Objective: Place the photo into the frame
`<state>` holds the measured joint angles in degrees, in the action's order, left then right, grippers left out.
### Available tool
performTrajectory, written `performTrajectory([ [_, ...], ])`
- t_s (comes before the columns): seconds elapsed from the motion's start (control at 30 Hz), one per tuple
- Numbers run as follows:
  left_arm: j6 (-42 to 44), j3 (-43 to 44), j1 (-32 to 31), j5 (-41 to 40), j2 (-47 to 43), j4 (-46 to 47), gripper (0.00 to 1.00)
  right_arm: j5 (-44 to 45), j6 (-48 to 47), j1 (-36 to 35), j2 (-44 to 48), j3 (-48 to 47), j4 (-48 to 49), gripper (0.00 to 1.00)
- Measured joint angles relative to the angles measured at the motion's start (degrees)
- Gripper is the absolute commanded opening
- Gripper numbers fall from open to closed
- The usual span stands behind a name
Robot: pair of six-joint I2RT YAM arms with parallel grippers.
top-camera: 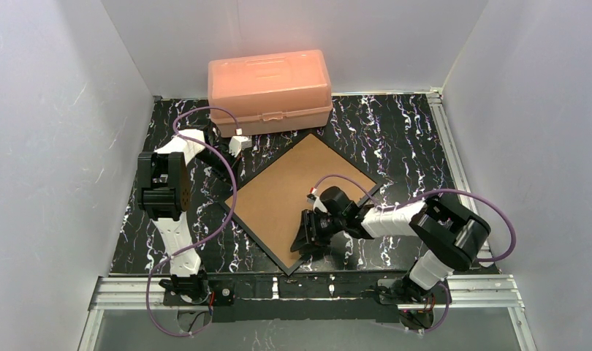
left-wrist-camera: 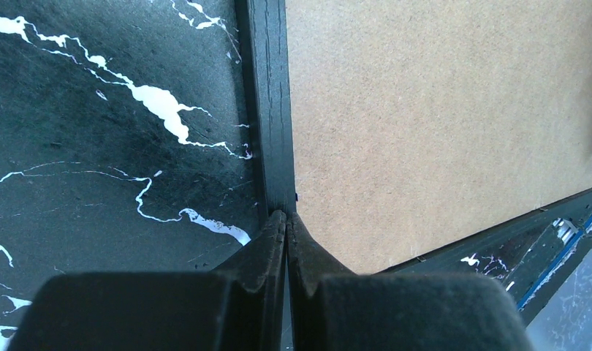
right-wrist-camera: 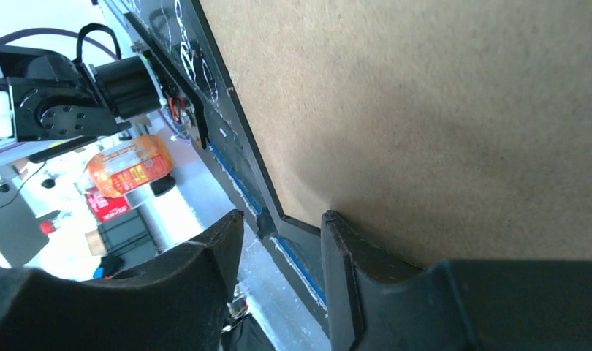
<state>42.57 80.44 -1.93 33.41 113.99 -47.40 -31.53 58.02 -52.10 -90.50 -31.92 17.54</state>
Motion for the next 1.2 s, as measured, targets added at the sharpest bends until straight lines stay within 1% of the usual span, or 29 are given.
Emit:
performTrajectory([
  [0.07, 0.3, -0.2, 0.0, 0.0, -0.2, 0.0, 0.0, 1.0, -1.0, -0.2, 0.0, -1.2, -1.6, 0.65],
  [0.1, 0.5, -0.2, 0.0, 0.0, -0.2, 0.0, 0.0, 1.3, -1.5, -0.2, 0.0, -1.8, -2.5, 0.68],
  [0.13, 0.7, -0.2, 0.0, 0.0, -0.3, -0.1, 0.0, 1.6, -1.9, -0.2, 0.2, -2.6, -3.5, 0.76],
  [0.17, 1.0, -0.3, 0.0, -0.1, -0.3, -0.3, 0.0, 2.3, -2.7, -0.2, 0.9, -3.4, -5.0, 0.82],
  [0.23, 1.6, -0.5, 0.0, -0.4, -0.5, -1.2, 0.0, 4.6, -4.3, 0.3, 3.4, -4.6, -8.9, 0.89],
  [0.3, 2.3, -1.1, 0.0, -0.8, -1.0, -2.0, 0.0, 7.4, -5.5, 1.8, 8.8, -5.2, -14.0, 0.95],
  [0.33, 2.6, -1.4, 0.0, -1.2, -1.3, -2.5, 0.0, 9.0, -5.9, 2.9, 12.3, -5.5, -16.9, 0.96],
  [0.43, 3.3, -2.3, 0.1, -1.8, -1.8, -3.7, 0.0, 14.3, -6.5, 6.3, 22.6, -5.8, -24.1, 0.98],
  [0.5, 3.6, -3.1, 0.1, -2.4, -1.8, -4.5, 0.0, 18.0, -6.1, 7.7, 27.5, -5.5, -28.6, 0.99],
  [0.63, 4.0, -3.0, 0.7, -2.9, -1.8, -5.8, 0.0, 23.8, -4.5, 8.8, 32.1, -2.4, -35.2, 0.99],
  [0.7, 4.1, -2.4, 1.1, -3.3, -1.8, -7.0, 0.0, 26.8, -3.7, 9.2, 32.1, -0.5, -38.3, 0.98],
  [0.83, 4.3, 0.7, 3.2, -5.0, -1.8, -7.7, 0.0, 31.2, -2.7, 9.8, 30.7, 1.0, -41.2, 0.95],
  [1.0, 3.6, 0.8, 4.7, -8.1, -1.8, -3.9, 0.0, 33.3, -2.5, 10.7, 26.7, 1.1, -38.6, 0.94],
  [1.2, 3.3, -2.9, 3.5, -9.9, -1.7, -0.6, 0.0, 33.2, -2.9, 12.8, 20.9, 0.1, -33.5, 0.93],
])
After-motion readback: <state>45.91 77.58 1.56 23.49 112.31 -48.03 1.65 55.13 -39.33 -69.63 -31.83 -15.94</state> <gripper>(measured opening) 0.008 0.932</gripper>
